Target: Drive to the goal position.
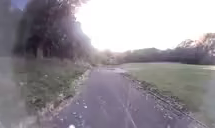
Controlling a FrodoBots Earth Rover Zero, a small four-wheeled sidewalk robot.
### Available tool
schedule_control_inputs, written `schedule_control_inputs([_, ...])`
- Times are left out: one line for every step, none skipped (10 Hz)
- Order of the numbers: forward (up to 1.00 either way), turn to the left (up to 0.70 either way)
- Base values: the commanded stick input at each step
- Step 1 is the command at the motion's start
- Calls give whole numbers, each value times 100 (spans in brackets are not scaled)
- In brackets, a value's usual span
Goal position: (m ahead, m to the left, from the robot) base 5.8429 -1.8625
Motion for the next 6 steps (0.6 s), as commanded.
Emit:
schedule_control_inputs([70,0])
schedule_control_inputs([70,0])
schedule_control_inputs([70,0])
schedule_control_inputs([70,0])
schedule_control_inputs([70,0])
schedule_control_inputs([70,0])
